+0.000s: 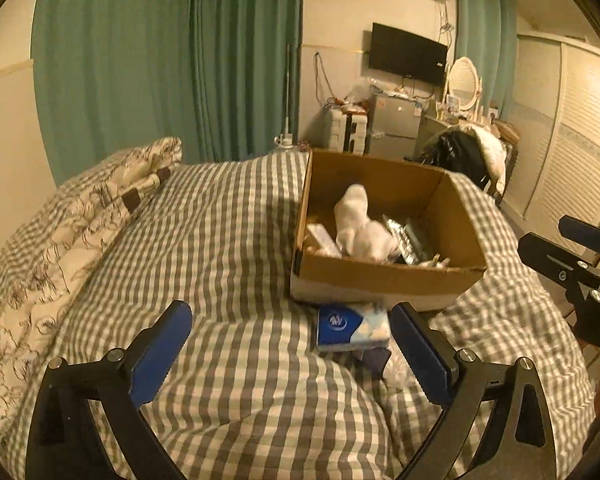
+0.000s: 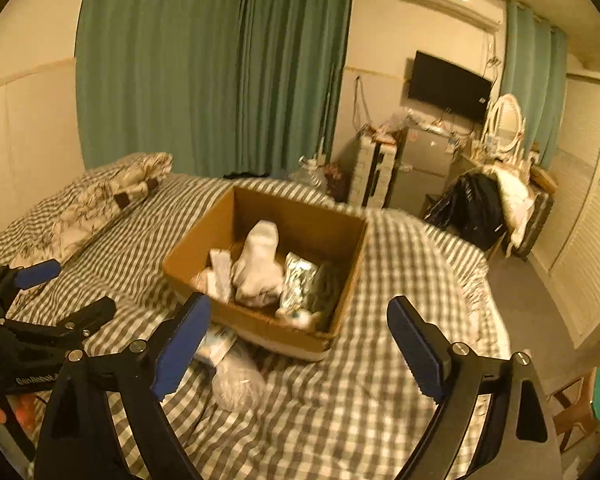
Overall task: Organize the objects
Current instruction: 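Move both grippers toward the tissue pack and clear tub beside the box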
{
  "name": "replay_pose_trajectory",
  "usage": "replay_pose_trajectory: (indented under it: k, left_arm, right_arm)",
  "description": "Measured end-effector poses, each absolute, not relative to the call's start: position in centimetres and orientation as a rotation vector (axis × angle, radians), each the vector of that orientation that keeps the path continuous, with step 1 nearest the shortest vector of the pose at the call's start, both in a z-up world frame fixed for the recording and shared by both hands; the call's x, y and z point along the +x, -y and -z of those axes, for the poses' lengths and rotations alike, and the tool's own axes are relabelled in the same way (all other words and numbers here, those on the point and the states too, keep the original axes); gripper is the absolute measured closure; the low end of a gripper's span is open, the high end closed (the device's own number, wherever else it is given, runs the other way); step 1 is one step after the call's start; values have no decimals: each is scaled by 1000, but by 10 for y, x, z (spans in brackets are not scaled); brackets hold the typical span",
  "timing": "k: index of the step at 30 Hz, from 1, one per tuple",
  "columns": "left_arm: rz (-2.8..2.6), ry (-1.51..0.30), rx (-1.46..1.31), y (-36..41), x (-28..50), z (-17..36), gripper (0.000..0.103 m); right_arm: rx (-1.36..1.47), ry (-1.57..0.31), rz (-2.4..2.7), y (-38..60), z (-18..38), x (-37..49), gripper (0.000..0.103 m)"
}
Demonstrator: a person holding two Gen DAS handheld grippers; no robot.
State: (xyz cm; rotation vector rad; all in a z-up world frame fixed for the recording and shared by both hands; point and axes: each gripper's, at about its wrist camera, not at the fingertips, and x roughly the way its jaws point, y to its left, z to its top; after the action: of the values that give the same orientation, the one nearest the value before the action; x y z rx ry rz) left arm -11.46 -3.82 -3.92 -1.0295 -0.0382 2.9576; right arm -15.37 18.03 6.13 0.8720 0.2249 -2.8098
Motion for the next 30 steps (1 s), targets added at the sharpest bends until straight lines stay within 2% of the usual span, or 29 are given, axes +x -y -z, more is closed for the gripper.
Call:
replay_pose_trajectory:
  k: [3,10,16,20,30]
  left_arm:
    - [-2951,36,-1067,36,-118,53,1]
    - [-2926,-93,-1216,24,-125,82,1]
    - [-2909,-41,-1350,43,-130,90,1]
    - [-2915,-68,-1394,53,-130,99,1]
    - [-2864,77,-1434,70,-131,107,1]
  right_arm:
    - [885,-207,2780,-177,-43,-158,13]
    - [1031,-171,2698,-169,6,-175,13]
    - [1140,-175,2651,-163,38,-182,13]
    - [1220,-215,2614,-156,56,-189,13]
    - [1411,-267,2440,-130,96,-214,13]
